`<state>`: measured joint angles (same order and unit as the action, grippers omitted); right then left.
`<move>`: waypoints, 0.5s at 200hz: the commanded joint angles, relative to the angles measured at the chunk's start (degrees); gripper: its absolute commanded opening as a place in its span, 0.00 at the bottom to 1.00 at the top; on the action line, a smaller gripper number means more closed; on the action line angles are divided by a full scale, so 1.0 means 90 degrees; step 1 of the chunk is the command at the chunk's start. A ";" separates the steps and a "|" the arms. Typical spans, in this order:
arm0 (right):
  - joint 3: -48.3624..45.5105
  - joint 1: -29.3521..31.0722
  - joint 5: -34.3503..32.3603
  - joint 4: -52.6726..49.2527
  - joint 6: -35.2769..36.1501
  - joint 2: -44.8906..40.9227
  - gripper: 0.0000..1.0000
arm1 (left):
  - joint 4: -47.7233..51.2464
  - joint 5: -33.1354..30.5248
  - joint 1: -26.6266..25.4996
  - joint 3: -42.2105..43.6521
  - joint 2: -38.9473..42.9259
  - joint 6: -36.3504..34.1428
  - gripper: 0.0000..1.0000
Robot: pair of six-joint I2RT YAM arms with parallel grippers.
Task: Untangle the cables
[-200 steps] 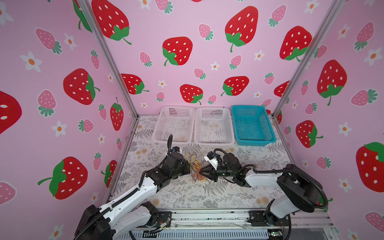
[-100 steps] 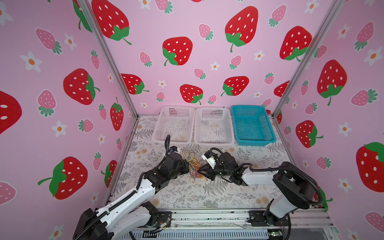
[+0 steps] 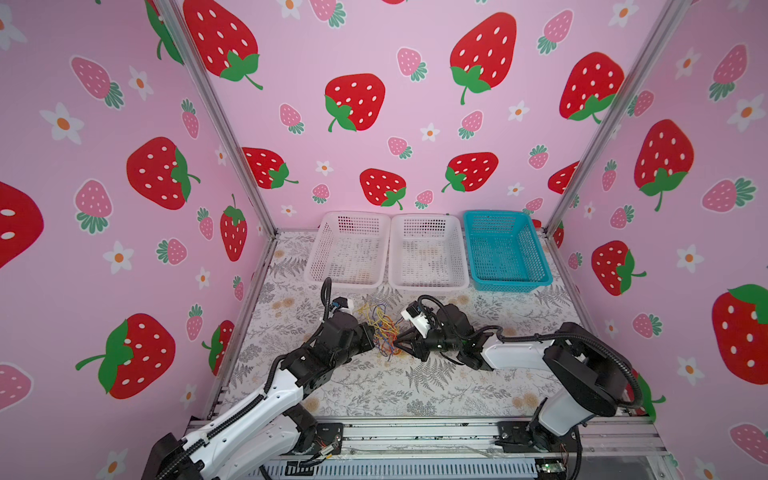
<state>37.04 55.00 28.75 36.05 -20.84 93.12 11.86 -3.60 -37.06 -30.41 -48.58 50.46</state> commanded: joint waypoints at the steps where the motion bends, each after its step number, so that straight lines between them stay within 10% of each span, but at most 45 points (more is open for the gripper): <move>1: 0.0102 0.0048 -0.0372 -0.0198 0.0061 0.0047 0.19 | -0.0391 -0.0210 -0.0033 -0.0010 0.0291 0.0233 0.00; 45: -0.0026 0.0047 -0.0870 -0.0149 0.0000 -0.0125 0.00 | -0.0429 -0.0340 -0.0033 0.0217 0.0617 0.0429 0.00; 100: -0.0533 -0.0078 -0.1976 -0.0158 0.0148 -0.1132 0.00 | 0.0631 -0.0716 -0.0013 -0.0037 0.0677 0.0077 0.00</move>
<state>35.09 55.81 19.92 35.86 -20.71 87.99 11.55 -4.60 -37.60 -28.01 -43.11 52.31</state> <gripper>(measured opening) 0.052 0.104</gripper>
